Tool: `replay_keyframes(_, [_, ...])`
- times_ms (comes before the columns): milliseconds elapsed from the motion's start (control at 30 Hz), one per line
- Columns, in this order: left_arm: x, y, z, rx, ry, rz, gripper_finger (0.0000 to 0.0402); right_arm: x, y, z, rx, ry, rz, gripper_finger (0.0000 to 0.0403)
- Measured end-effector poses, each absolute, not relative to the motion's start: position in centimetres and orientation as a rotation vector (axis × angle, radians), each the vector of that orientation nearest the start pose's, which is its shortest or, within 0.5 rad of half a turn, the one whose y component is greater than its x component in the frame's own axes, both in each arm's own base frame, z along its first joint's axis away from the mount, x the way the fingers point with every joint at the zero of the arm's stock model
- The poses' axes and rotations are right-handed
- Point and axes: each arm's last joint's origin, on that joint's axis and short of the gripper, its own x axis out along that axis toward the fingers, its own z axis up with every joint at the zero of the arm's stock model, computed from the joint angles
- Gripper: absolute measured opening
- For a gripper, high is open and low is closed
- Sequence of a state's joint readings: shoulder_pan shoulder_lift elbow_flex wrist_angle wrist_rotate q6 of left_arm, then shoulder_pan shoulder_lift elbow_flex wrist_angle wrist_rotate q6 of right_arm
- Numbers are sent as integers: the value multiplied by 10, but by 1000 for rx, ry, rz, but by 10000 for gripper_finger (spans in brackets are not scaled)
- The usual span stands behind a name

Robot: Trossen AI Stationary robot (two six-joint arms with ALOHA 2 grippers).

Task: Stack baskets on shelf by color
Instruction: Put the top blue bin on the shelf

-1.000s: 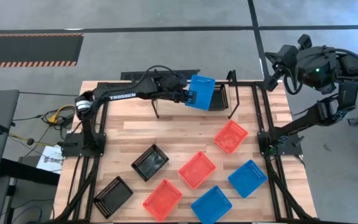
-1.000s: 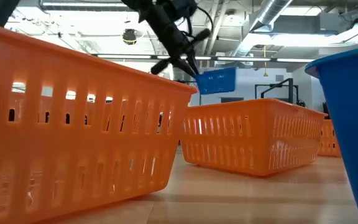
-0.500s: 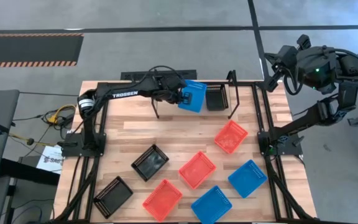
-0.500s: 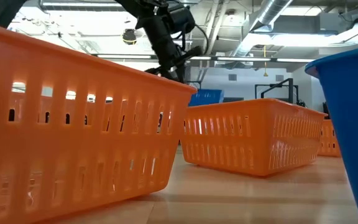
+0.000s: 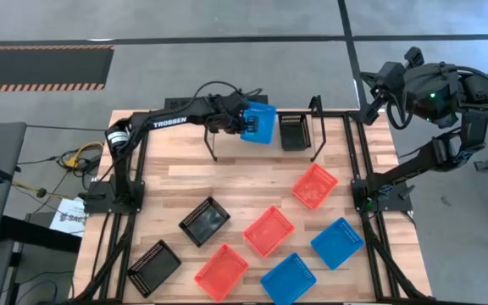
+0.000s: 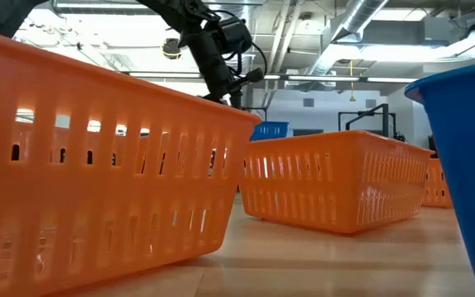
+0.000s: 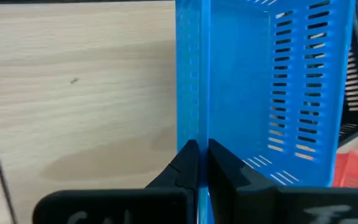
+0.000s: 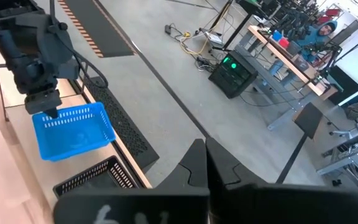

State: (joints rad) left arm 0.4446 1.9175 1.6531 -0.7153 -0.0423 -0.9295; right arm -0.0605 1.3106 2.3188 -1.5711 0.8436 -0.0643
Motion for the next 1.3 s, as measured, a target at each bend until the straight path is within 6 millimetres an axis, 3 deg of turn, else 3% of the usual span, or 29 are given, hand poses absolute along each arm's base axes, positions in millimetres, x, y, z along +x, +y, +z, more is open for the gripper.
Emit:
replay_keyframes(433, [376,179,258,-1046,707,850,0,104,-28,551,-277,565,-864,1])
replay_keyframes(800, [396,180,221,-1092,780,777,0,104,-28,551,-277,565,-862,1])
replay_keyframes(1300, [395,181,222,-1043,781,804,1,104,-28,551,-291,572,-855,1])
